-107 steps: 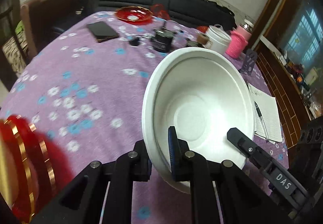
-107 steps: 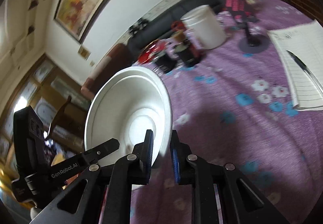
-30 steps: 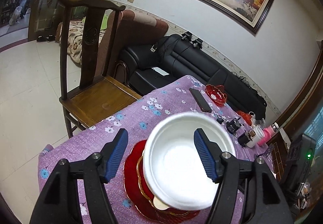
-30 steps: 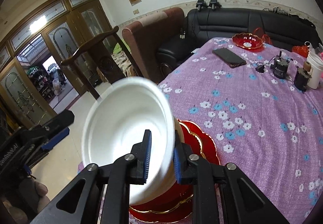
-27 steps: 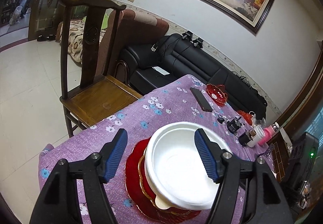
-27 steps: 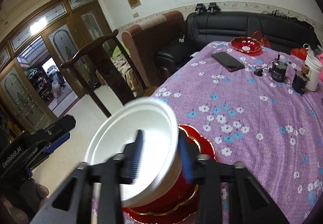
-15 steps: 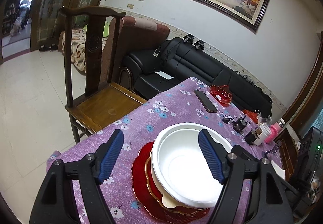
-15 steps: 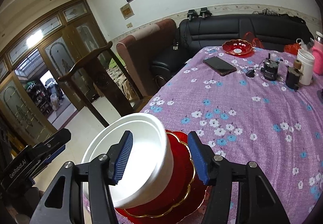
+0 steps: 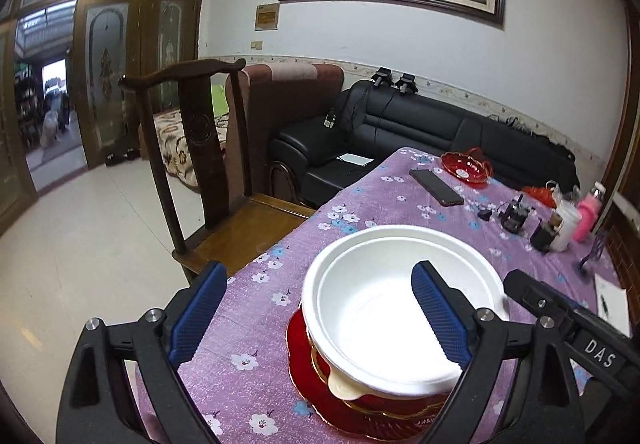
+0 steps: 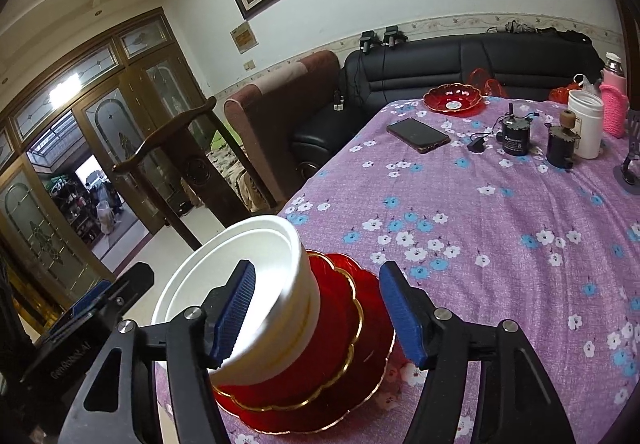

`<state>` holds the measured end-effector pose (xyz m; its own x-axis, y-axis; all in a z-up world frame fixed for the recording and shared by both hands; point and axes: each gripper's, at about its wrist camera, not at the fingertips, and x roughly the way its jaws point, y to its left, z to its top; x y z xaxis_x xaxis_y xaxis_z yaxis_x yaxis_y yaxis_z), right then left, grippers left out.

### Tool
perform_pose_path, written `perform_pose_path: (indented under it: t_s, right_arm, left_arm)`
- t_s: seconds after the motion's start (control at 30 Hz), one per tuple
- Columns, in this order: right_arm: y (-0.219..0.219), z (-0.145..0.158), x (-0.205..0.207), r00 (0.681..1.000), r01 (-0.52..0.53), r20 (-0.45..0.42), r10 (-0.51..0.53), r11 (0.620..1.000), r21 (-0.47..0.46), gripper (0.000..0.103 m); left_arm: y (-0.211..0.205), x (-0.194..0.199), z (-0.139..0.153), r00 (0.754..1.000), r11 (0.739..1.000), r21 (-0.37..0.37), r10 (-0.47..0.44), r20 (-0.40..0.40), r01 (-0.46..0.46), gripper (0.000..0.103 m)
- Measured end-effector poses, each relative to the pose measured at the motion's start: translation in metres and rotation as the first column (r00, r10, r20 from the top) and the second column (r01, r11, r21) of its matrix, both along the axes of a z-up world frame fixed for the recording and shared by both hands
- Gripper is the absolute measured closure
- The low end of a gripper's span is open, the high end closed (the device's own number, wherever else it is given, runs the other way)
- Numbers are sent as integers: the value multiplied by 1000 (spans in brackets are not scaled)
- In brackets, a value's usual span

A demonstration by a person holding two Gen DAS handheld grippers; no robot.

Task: Organize plates and bowls
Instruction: 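Lower the white bowl onto the tan plate and open both grippers, then withdraw both grippers away from the stacked dishes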

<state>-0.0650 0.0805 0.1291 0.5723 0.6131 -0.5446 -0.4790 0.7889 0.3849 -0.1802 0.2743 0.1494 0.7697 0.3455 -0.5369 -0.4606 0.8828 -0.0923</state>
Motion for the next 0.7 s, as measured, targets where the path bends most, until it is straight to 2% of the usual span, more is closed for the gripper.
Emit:
perform_pose_path:
  t_s: [0.27, 0.7]
  right_arm:
    - [-24, 1, -10, 999, 36, 29, -36, 999, 17, 26]
    - [-39, 3, -37, 991, 48, 123, -43, 998, -42, 18]
  left_arm:
    - [-18, -5, 2, 1000, 997, 78, 11, -4, -11, 10]
    - [-55, -7, 4, 999, 987, 155, -33, -19, 36, 9]
